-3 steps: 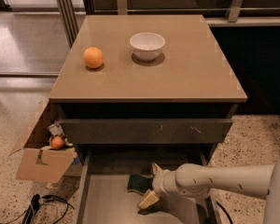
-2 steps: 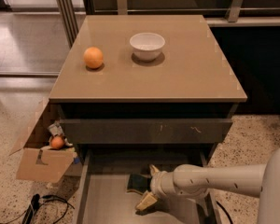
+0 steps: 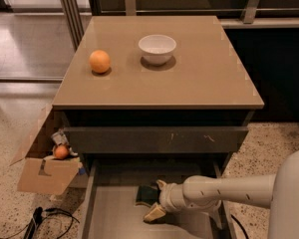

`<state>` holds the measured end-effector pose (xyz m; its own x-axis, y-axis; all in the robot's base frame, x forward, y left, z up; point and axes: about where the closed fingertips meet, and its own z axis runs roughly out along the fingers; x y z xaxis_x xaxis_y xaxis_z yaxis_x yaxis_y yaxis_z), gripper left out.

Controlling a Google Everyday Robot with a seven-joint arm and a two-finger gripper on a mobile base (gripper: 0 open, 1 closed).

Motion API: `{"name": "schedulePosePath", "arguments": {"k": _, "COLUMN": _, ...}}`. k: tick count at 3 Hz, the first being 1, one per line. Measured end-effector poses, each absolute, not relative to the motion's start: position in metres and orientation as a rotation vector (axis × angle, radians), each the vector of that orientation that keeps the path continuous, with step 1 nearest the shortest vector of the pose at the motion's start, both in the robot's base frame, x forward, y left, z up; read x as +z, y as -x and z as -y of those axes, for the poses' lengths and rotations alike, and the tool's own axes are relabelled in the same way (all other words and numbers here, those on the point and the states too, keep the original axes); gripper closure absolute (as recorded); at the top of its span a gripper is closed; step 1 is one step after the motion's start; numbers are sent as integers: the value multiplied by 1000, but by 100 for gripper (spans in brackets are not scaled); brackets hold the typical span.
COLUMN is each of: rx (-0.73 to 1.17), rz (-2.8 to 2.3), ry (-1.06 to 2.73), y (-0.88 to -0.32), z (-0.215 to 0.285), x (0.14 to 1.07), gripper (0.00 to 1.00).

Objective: Pick sponge from middle drawer and place on counter

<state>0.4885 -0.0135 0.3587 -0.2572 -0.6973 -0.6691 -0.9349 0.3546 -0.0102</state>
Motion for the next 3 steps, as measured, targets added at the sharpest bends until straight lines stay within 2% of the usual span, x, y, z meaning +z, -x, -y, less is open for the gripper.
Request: {"name": "schedulePosePath", "arguments": {"k": 3, "rx": 531, "rz": -2039, "ry": 1413, "y": -488, "z": 13, "x": 359, "gripper": 88}}
